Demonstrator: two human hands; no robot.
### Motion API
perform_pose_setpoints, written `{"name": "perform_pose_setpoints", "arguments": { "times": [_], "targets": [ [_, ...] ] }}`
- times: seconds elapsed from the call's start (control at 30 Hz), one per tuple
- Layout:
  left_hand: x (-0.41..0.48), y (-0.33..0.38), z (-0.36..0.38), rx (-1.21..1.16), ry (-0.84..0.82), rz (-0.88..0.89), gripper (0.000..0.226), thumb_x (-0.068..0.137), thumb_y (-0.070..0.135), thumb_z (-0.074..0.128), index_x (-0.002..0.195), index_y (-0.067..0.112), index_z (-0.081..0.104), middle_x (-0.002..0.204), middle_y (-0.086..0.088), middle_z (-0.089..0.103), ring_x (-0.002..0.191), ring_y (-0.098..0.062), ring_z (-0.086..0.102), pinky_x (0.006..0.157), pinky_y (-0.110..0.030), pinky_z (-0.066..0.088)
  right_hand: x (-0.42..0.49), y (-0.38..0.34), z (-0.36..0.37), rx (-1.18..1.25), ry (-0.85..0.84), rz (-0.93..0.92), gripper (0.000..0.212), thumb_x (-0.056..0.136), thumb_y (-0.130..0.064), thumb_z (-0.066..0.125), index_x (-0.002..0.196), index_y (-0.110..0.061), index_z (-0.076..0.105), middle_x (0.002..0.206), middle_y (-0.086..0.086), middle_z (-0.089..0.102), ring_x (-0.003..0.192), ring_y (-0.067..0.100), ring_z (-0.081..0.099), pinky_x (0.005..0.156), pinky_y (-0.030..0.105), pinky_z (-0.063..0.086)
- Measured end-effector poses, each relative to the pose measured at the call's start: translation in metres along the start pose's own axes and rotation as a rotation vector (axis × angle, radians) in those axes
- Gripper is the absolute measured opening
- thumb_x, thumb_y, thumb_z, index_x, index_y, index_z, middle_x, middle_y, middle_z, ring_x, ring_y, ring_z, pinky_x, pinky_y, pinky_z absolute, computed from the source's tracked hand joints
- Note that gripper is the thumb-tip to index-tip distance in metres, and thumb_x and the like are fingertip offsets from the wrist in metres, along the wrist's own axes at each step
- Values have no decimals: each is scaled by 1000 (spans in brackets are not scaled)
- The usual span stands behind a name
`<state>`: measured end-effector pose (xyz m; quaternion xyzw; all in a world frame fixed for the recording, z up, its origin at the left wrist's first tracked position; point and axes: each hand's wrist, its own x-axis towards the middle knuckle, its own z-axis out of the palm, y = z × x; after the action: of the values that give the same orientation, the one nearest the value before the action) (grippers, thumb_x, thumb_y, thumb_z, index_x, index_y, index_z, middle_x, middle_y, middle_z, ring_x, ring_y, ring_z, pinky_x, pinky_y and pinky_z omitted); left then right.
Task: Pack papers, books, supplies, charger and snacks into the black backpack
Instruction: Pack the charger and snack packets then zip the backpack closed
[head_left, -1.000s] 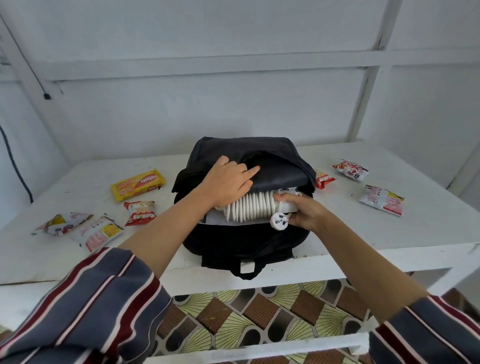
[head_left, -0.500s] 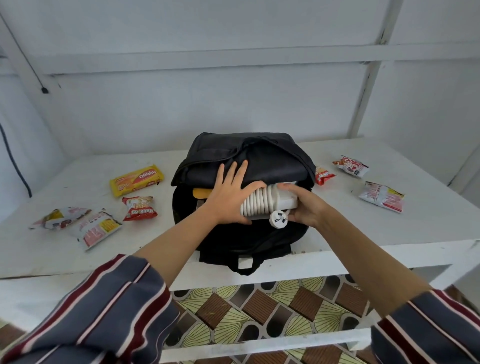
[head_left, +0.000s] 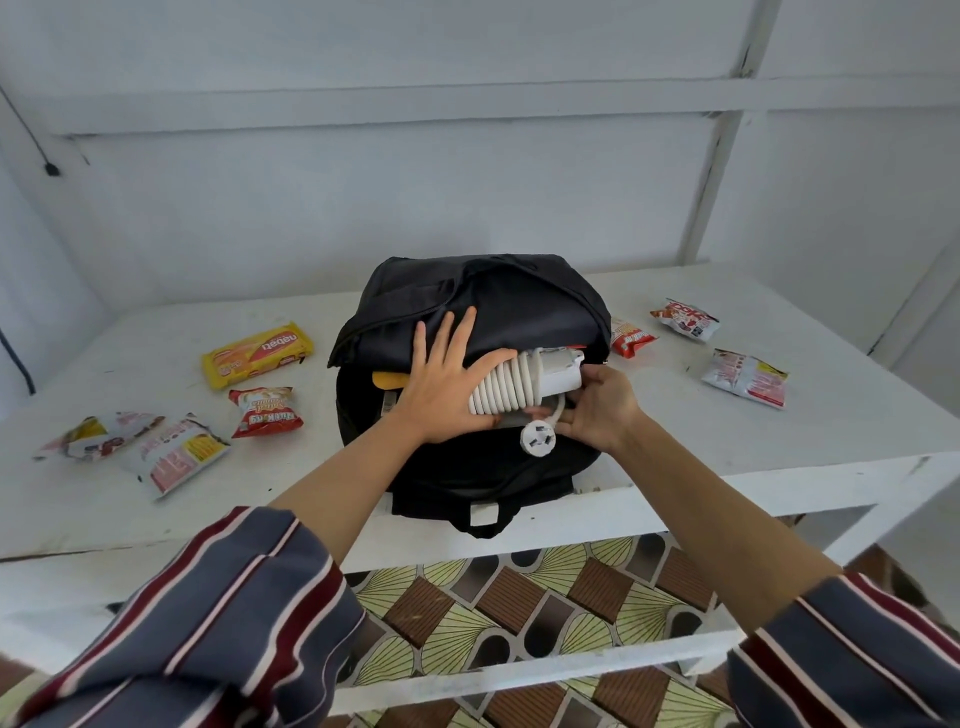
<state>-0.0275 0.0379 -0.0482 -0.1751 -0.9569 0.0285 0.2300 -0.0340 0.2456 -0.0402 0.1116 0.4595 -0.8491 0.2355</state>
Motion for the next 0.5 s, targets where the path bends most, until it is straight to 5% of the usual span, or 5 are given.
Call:
{"name": "perform_pose_setpoints", "arguments": {
  "times": [0.27,0.5],
  "targets": [
    [1,-2,-2,-33,-12,18,80,70,60,63,135,44,18,155,-19,2,141,-45,5,107,-55,-12,-6,9,0,-88,40,-76,30,98,-16,29,116,-4,50,106,18,57,84,32,61,79,43,51],
    [3,2,-12,41,-93,84,93,75,59,61,137,55,-9,149,-2,-26,139,-48,-11,105,-68,-5,-9,9,2,-268,-59,-52,51,98,-38,19,126,-8,49,117,16,58,104,29,58,85,34,46]
  ]
}}
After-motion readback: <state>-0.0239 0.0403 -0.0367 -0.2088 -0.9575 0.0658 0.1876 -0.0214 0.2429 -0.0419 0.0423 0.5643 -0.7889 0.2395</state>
